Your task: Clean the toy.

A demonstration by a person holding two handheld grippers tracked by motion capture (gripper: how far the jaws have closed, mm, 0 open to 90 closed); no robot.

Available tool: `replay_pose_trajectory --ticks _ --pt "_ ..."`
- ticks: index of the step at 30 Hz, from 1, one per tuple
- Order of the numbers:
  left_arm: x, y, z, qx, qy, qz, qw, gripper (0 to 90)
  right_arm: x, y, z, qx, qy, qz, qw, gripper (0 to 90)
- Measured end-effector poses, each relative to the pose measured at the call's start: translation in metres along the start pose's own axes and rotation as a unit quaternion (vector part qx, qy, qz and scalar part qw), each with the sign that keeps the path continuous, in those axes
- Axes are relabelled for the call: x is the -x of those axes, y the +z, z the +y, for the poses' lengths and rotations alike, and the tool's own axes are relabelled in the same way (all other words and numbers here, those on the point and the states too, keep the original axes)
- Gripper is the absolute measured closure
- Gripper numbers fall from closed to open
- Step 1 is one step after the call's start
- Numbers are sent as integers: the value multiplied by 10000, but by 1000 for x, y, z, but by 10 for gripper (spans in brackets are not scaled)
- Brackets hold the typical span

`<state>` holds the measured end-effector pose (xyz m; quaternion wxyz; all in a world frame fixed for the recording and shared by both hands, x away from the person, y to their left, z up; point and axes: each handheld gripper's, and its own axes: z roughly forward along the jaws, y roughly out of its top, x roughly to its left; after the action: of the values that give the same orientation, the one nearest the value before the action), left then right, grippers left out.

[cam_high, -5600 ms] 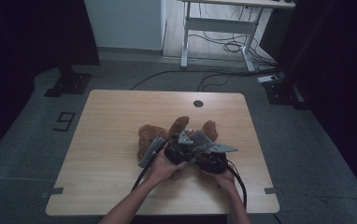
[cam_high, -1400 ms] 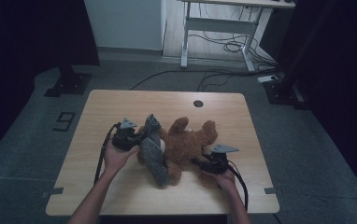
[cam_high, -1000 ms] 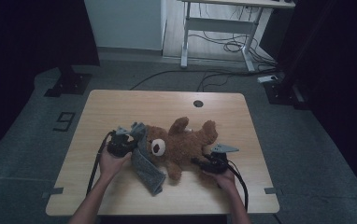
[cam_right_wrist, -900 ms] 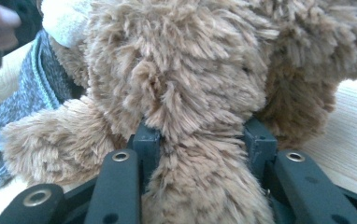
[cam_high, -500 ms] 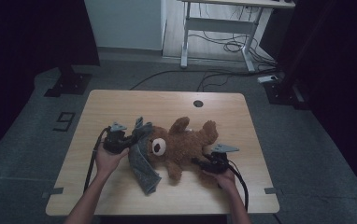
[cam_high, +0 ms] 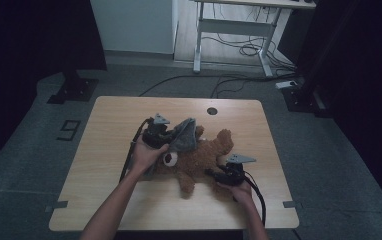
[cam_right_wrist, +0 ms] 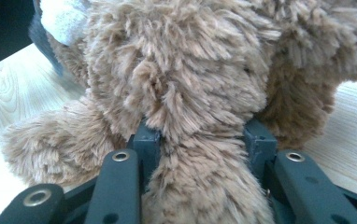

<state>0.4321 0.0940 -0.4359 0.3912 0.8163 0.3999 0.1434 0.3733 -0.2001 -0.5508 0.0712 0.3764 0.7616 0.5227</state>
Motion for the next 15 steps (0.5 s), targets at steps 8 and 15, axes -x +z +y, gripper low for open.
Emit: replay_pose_trajectory --ticks 8,15 --pt "-22 -3 -19 -79 -326 -11 9994 835 -2 1 0 -4 -57 -19 10000 593" --pt "-41 -20 -36 -124 -450 438 9979 835 -2 0 0 -25 -58 -42 10000 593"
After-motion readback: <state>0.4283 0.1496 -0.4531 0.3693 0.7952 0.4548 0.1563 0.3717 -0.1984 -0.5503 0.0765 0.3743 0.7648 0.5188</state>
